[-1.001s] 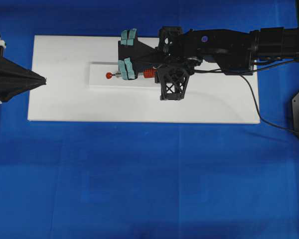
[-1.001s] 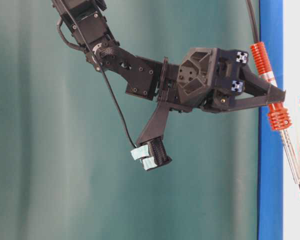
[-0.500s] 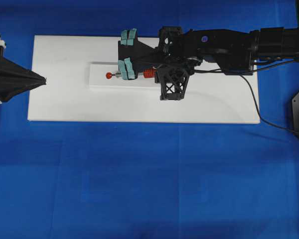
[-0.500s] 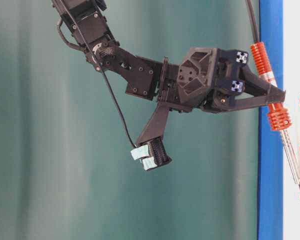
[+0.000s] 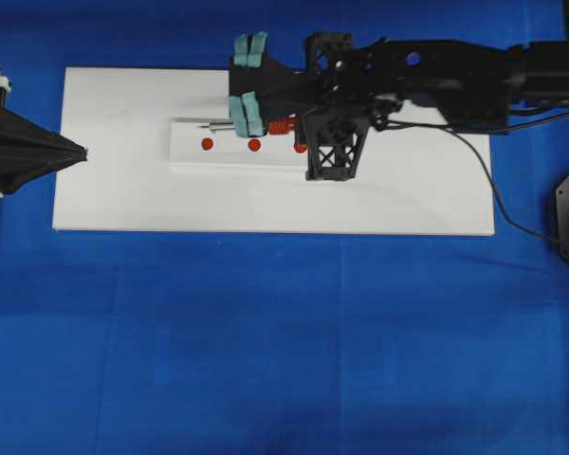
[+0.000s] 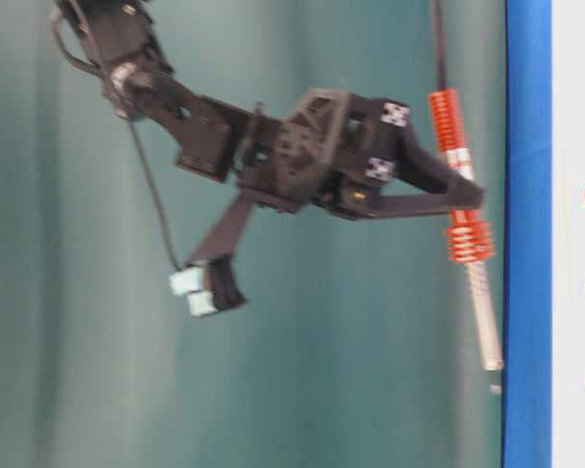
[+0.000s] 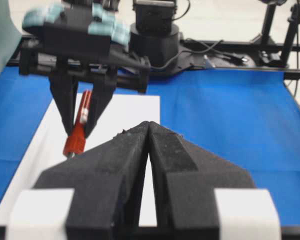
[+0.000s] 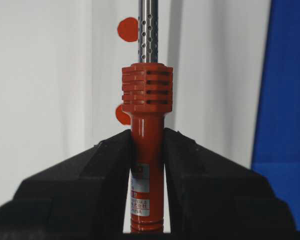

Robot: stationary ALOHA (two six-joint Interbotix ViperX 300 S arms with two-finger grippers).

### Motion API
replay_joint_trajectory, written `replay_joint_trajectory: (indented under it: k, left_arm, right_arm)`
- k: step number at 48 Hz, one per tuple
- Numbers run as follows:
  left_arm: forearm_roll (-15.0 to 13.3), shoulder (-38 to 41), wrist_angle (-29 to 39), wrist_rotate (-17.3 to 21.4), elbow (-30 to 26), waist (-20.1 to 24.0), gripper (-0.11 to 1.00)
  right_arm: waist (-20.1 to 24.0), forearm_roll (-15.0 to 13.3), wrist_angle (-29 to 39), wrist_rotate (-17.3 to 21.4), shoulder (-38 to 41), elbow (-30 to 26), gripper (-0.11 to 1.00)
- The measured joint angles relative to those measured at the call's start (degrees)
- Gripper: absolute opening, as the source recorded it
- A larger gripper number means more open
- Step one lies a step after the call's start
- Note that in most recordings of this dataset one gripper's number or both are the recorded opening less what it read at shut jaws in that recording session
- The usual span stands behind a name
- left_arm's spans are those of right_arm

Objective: Touch the tip of the soldering iron to the mark.
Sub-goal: 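Raise the iron and shift it right above the middle dot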

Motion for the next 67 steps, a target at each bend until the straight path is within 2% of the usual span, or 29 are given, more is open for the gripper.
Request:
replay_joint_trajectory:
  k: [11, 34, 58, 67]
  left_arm:
    - [0.00, 0.00, 0.00, 0.00, 0.00, 0.00, 0.02]
    - [0.00, 0.00, -0.09, 0.09, 0.00, 0.00, 0.02]
    - [0.00, 0.00, -0.09, 0.09, 0.00, 0.00, 0.02]
    - [0.00, 0.00, 0.00, 0.09, 0.00, 0.00, 0.02]
  right_arm:
    - [0.00, -0.26, 2.20, 0.00, -2.90, -0.18, 0.06]
    - [0.00, -0.26, 2.55, -0.62, -3.16, 0.00, 0.06]
    - [-0.09, -0.26, 2.64, -0.70, -9.93, 8.96, 0.06]
    - [-0.26, -0.26, 2.64, -0.70, -10.99, 10.11, 0.06]
